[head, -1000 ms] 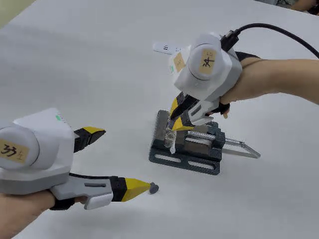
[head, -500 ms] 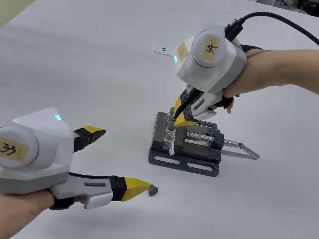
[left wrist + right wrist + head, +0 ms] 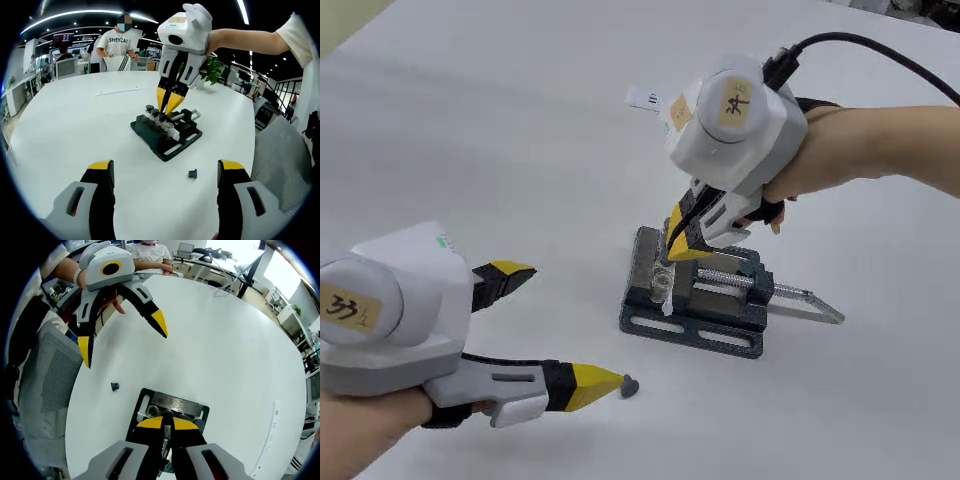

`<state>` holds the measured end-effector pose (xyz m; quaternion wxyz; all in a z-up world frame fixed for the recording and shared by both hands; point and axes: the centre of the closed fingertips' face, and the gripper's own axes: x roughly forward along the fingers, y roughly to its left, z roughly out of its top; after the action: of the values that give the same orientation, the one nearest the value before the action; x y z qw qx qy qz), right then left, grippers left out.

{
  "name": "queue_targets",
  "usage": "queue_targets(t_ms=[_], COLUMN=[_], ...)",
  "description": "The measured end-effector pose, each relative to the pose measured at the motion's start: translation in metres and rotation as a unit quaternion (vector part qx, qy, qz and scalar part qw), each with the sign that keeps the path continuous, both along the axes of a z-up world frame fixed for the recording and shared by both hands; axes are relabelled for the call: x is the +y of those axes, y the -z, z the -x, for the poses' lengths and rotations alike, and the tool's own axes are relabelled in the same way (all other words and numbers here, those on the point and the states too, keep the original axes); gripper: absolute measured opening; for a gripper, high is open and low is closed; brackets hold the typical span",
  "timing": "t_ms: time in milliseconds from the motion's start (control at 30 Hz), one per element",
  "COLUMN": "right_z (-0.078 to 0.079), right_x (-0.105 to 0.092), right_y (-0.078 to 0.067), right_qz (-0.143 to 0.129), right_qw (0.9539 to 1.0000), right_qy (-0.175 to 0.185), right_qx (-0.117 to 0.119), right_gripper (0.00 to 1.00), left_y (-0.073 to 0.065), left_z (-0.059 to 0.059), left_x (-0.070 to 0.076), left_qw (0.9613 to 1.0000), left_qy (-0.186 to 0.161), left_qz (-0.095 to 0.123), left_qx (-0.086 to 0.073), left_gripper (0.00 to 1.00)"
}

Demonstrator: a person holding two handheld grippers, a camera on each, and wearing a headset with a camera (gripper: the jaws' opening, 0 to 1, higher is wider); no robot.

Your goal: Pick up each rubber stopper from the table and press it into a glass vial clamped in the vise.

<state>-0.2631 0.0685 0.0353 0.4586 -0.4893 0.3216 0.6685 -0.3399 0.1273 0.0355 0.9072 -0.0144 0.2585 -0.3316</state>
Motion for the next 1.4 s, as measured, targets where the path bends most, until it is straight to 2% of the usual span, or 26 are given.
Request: queue_targets(t_ms=[233,467,667,733,767,833,967,1000,1033,1100,1200,1400], right_z=[0.0,0.0,0.005,0.005,0.005,0.002,0.001,0.001,0.001,-0.002,0.002,0.0], right_x=[0.001,0.004,0.003,0.002,0.002,0.001,-0.002,-0.001,-0.004,-0.002,-0.001,0.003], right_y=[0.0,0.0,0.0,0.0,0.001,0.002,0.002,0.003,0.004,0.004,0.004,0.004], right_qz=[0.012,0.042,0.061,0.066,0.072,0.071,0.068,0.064,0.069,0.058,0.05,0.057], right_qw=[0.9996,0.9972,0.998,0.9965,0.9972,0.9972,0.9975,0.9975,0.9968,0.997,0.9977,0.9972], right_qy=[0.012,0.034,-0.009,-0.051,-0.018,-0.024,-0.011,0.005,0.01,0.013,0.01,0.021], right_qx=[0.025,0.051,0.013,-0.002,0.003,0.005,0.017,0.031,0.039,0.05,0.046,0.045], right_gripper=[0.0,0.0,0.0,0.0,0.0,0.0,0.0,0.0,0.0,0.0,0.0,0.0], left_y=[0.003,0.005,0.008,0.008,0.008,0.008,0.01,0.01,0.01,0.011,0.011,0.013], left_z=[-0.001,0.0,-0.001,-0.001,-0.002,-0.004,-0.005,-0.006,-0.007,-0.008,-0.009,-0.012], left_x=[-0.003,-0.003,-0.003,-0.004,-0.004,-0.006,-0.009,-0.009,-0.01,-0.009,-0.009,-0.011], left_qw=[1.0,1.0,0.9999,0.9999,0.9999,0.9999,0.9999,0.9998,0.9998,0.9998,0.9998,0.9997], left_qy=[0.005,0.006,0.004,0.004,0.002,-0.002,0.004,0.005,0.005,0.006,0.003,0.001], left_qz=[-0.001,0.001,0.005,0.005,0.006,0.011,0.01,0.012,0.012,0.012,0.015,0.017], left_qx=[0.003,0.006,0.009,0.011,0.01,0.012,0.013,0.013,0.013,0.014,0.014,0.017], left_gripper=[0.83,0.83,0.83,0.83,0.83,0.83,0.83,0.83,0.83,0.83,0.83,0.83])
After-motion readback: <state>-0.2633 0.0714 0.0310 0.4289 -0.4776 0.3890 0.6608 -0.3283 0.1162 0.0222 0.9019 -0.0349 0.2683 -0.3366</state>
